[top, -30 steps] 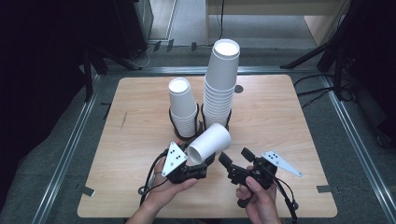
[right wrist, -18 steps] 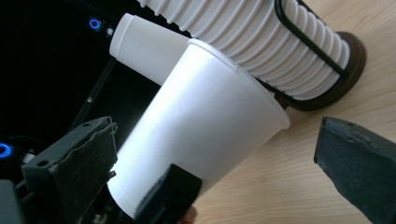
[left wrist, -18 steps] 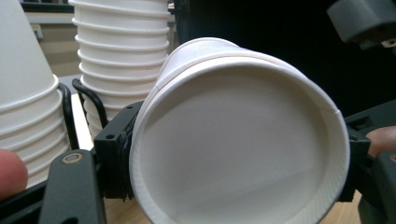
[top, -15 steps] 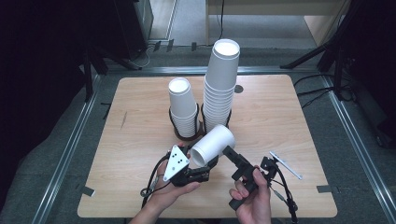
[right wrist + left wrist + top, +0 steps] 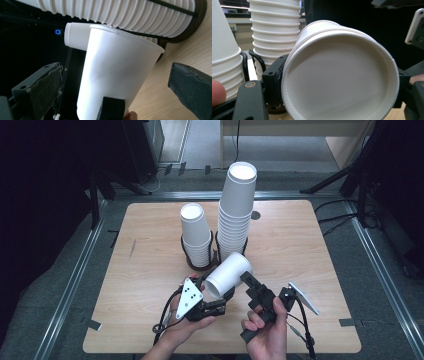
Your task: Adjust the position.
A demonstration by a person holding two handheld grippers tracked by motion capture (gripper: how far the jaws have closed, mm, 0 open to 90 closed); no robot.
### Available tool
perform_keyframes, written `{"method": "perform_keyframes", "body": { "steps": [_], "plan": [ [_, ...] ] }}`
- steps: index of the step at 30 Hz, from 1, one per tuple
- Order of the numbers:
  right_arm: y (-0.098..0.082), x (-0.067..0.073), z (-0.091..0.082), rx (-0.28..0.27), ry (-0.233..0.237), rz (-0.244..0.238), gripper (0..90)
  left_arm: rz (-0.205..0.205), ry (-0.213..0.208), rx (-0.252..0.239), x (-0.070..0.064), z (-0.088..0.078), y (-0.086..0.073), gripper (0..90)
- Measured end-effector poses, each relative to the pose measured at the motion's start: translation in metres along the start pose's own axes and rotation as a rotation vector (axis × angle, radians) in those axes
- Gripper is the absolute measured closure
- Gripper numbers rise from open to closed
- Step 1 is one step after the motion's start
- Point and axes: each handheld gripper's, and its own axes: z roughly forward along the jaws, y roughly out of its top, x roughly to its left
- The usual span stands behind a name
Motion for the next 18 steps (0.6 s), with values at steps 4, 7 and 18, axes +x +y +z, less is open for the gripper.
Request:
{"method": "perform_keyframes", "body": {
  "steps": [4,7,18],
  "plan": [
    [0.000,-0.001,0.005,-0.003,0.009,0.048,0.0,0.003,-0.003,-0.001,-0.001,0.000,0.000,22.9],
    [0.000,-0.002,0.009,-0.010,0.003,0.062,0.0,0.004,-0.003,-0.006,-0.001,-0.001,0.000,22.9],
    [0.000,-0.004,0.020,0.008,0.028,0.120,0.0,0.011,-0.014,-0.014,-0.003,-0.001,0.001,22.9]
  ]
}}
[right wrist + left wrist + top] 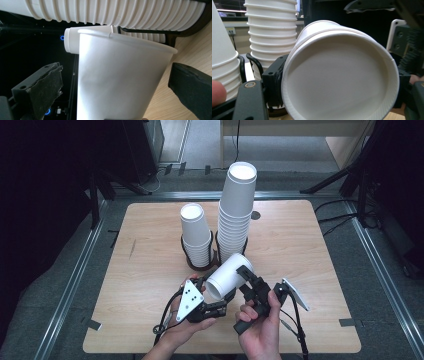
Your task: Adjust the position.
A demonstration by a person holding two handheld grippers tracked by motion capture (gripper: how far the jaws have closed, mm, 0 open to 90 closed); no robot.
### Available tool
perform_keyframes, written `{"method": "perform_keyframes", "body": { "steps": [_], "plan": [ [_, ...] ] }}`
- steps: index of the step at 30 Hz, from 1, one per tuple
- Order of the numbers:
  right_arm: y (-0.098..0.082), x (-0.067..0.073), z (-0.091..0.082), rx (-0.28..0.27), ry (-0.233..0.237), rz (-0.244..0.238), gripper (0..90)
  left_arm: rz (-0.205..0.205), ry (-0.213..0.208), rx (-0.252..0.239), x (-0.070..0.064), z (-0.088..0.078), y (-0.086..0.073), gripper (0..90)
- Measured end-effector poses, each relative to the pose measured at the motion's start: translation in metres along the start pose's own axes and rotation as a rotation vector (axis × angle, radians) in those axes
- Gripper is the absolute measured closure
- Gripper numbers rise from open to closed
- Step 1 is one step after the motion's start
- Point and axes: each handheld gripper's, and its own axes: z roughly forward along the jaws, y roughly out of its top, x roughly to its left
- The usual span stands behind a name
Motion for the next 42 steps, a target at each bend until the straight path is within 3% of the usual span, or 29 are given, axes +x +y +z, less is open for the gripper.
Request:
{"method": "perform_keyframes", "body": {
  "steps": [6,29,36,42],
  "plan": [
    [0.001,-0.002,0.008,0.012,0.003,0.039,0.0,0.002,-0.001,0.001,0.000,0.000,0.000,22.9],
    [0.002,-0.005,0.025,0.046,0.021,0.081,0.0,0.015,-0.018,0.000,-0.001,0.000,0.000,23.0],
    [0.004,-0.006,0.027,0.062,0.008,0.109,7.0,0.012,-0.018,0.001,0.001,-0.001,0.000,22.8],
    [0.002,-0.007,0.027,0.055,0.006,0.098,10.5,0.003,-0.031,0.006,0.004,-0.002,0.000,21.6]
  ]
}}
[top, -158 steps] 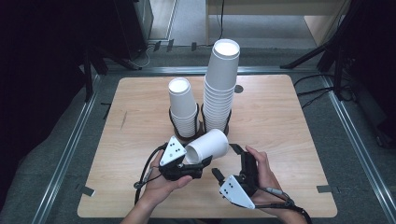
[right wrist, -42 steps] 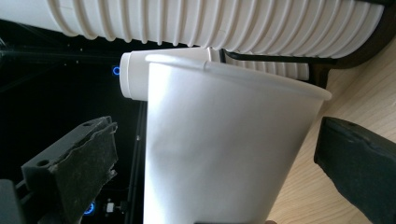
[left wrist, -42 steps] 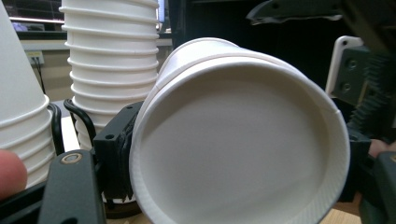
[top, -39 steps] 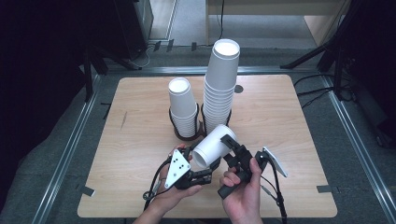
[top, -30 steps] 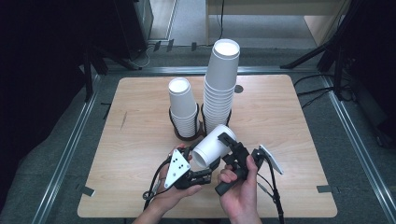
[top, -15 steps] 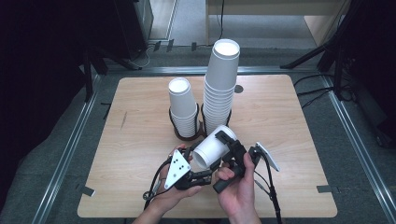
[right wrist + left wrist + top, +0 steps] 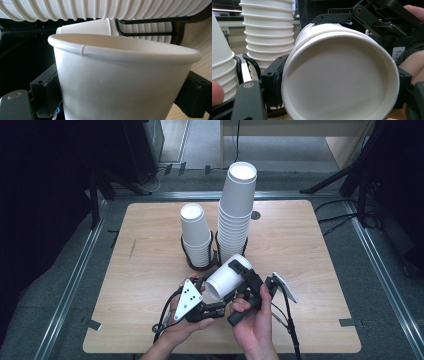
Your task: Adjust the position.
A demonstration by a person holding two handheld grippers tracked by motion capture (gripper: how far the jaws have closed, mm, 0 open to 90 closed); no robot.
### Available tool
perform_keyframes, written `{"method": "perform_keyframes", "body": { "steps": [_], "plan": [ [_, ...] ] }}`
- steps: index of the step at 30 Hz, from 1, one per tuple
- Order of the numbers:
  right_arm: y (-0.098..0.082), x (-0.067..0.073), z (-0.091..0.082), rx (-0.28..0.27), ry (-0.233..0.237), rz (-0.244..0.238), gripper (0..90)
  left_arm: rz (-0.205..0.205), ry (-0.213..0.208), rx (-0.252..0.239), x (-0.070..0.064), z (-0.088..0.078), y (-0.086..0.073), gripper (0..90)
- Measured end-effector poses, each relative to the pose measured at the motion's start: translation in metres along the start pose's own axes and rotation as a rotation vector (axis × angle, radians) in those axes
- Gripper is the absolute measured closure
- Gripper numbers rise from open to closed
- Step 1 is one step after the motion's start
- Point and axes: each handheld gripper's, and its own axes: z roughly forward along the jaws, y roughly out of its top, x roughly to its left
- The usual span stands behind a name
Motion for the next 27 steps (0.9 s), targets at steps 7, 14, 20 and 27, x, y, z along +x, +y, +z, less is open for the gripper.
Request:
{"method": "perform_keyframes", "body": {
  "steps": [7,14,20,27],
  "plan": [
    [-0.0008,0.0007,-0.0002,-0.004,0.002,-0.002,11.6,-0.002,-0.002,0.003,0.0009,-0.0003,0.0004,20.6],
    [-0.0013,0.0006,0.0004,-0.010,0.008,-0.003,12.2,0.014,0.007,0.013,-0.0001,-0.0016,0.0019,19.9],
    [-0.0002,0.0011,-0.0007,-0.017,0.018,-0.010,12.3,0.012,0.007,0.031,-0.0001,-0.0018,0.0035,17.4],
    [0.0035,0.0021,-0.0027,-0.030,0.017,-0.011,12.3,-0.007,0.003,0.025,0.0011,-0.0028,0.0045,16.9]
  ]
}}
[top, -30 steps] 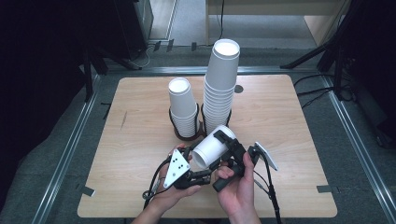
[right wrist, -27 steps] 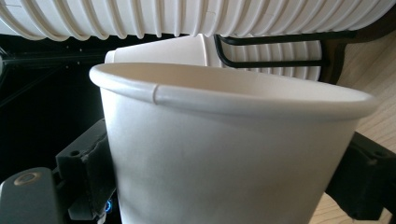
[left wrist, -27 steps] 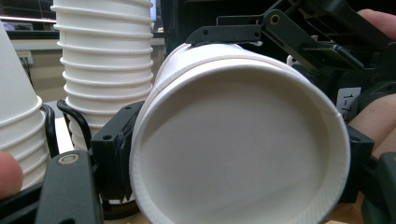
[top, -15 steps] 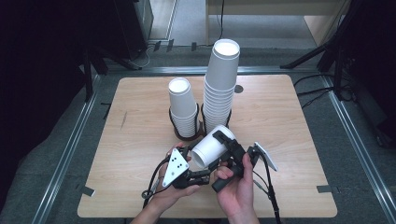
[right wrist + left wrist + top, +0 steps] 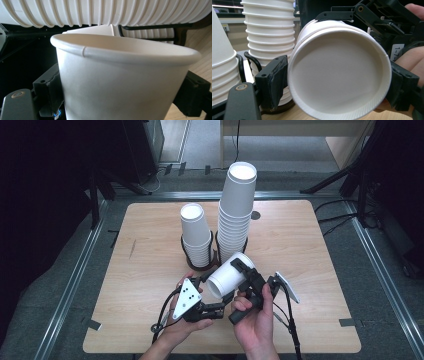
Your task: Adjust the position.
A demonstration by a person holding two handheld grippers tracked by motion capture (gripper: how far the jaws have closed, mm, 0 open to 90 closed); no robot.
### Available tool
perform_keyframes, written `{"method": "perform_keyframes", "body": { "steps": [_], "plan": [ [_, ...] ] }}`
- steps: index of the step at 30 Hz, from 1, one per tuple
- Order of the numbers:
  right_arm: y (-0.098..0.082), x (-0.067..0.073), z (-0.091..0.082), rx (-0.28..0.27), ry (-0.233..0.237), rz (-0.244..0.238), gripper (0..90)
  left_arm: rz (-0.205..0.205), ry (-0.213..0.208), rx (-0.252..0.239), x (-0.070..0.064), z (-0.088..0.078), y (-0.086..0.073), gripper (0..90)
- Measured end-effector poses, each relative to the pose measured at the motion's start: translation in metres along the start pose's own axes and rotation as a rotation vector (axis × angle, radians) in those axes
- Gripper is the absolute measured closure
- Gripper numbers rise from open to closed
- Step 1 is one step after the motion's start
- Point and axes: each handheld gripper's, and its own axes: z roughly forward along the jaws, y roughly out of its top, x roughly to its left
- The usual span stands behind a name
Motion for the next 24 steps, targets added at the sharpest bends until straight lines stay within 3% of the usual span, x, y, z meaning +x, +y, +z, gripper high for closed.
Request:
{"method": "perform_keyframes", "body": {
  "steps": [24],
  "plan": [
    [0.014,0.009,-0.006,-0.089,-0.011,-0.055,12.8,-0.009,-0.010,-0.011,0.000,-0.002,0.001,17.0]
  ]
}}
